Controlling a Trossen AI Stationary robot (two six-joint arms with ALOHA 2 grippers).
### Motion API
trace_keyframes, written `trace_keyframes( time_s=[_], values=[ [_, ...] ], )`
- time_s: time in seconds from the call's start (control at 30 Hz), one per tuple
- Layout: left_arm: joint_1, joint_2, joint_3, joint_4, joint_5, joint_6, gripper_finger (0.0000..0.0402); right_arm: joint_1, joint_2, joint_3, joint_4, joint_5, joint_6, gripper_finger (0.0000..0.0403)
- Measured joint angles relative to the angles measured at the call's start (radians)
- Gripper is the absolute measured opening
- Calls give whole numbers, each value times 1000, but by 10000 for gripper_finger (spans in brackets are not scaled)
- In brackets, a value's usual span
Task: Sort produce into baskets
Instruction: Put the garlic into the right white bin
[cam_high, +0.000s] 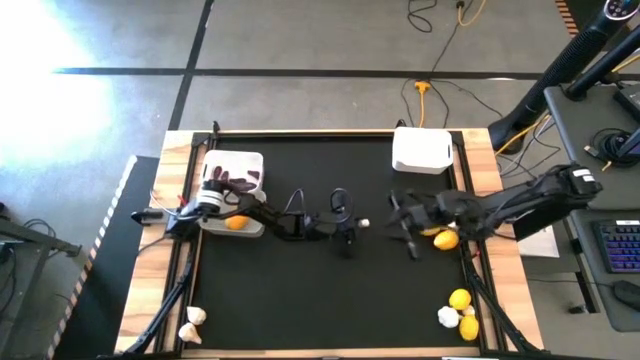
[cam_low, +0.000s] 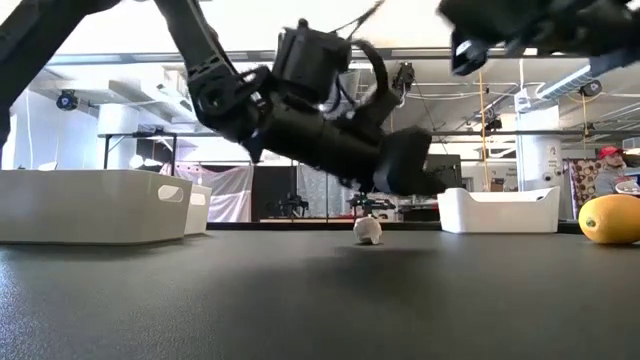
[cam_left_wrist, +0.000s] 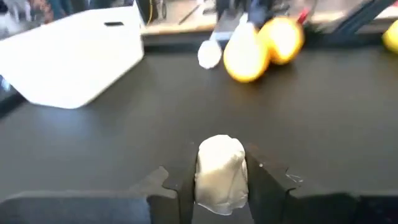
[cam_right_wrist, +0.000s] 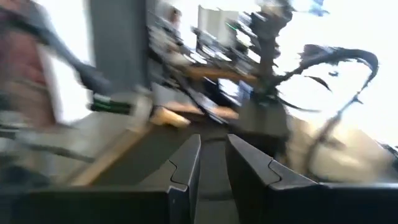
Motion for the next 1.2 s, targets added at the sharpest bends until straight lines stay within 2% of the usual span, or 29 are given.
trace_keyframes(
  time_s=[0.07, 0.17, 0.3, 0.4, 0.57, 0.67, 0.8, 0.87, 1.0, 1.2],
  values=[
    [22, 21, 2, -15, 0, -19, 105, -1, 75, 59, -96, 111, 5, 68],
    [53, 28, -8, -37, -1, -72, 120, -3, 164, 161, -360, 237, 12, 68],
    [80, 22, -31, -55, -2, -125, 153, -18, 241, 313, -745, 337, 36, 68],
    [84, 21, -32, -51, -1, -133, 184, -43, 299, 385, -902, 355, 58, 79],
    [73, -26, -39, -97, -2, -138, 235, -85, 384, 416, -919, 318, 47, 127],
    [54, -115, -65, -196, -15, -138, 256, -116, 425, 425, -927, 316, 37, 166],
    [32, -252, -130, -365, -122, -163, 266, -161, 463, 435, -931, 317, 25, 212],
    [20, -323, -179, -376, -190, -174, 266, -183, 479, 439, -931, 301, 29, 227],
    [2, -435, -304, -382, -294, -241, 265, -222, 527, 441, -942, 208, 49, 236],
    [-6, -518, -466, -267, -309, -335, 263, -232, 595, 441, -925, 208, 55, 210]
  ],
)
